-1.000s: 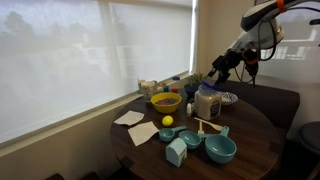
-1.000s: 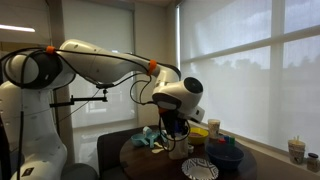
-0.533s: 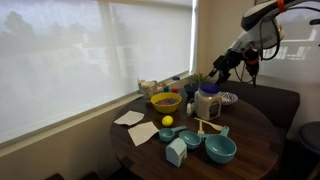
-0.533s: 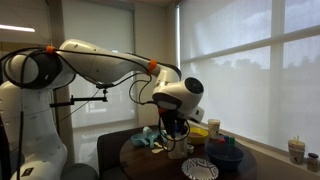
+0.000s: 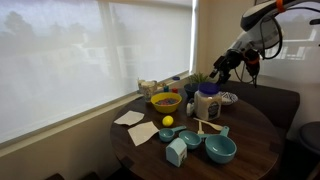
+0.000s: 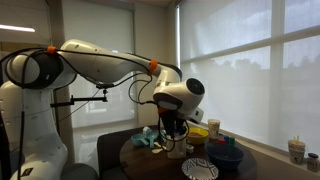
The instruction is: Remove the blue lid from the glass jar and put it on the table
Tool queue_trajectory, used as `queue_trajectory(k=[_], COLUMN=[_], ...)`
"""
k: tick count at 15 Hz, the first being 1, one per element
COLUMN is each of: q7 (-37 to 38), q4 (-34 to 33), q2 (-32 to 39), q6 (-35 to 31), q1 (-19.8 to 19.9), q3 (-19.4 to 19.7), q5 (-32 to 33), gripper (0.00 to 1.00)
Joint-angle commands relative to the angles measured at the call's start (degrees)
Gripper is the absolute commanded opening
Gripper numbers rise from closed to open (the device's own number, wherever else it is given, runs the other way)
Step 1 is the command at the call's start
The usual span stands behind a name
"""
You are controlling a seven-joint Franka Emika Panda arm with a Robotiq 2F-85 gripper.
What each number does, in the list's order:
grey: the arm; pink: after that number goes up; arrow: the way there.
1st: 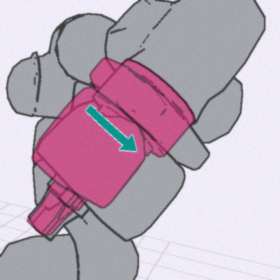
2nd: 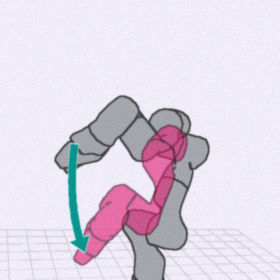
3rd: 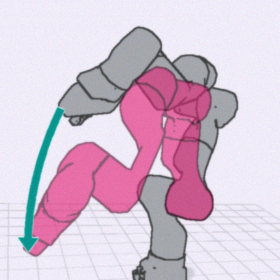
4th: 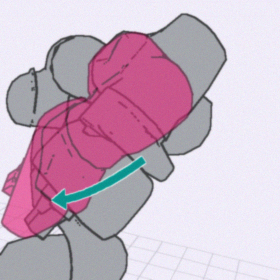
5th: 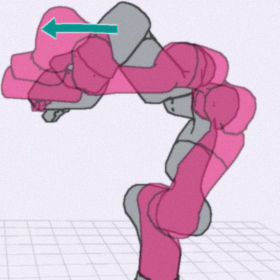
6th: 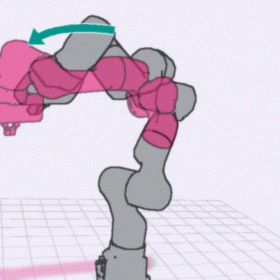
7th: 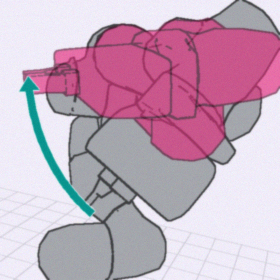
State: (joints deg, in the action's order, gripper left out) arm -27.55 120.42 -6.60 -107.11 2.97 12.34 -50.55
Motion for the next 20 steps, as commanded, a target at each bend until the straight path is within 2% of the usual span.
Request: queue_trajectory(k=[1,10,20], q7=[-0.5,0.7,-1.5], q4=[-2.1,-2.0,-3.5], q2=[1.8,2.5,1.9], q6=[2.0,1.8,0.8], q1=[1.4,2.6,2.4], q3=[-1.2,-1.3,-1.4], q5=[0.8,6.3,3.8], gripper=[0.69,0.05,0.05])
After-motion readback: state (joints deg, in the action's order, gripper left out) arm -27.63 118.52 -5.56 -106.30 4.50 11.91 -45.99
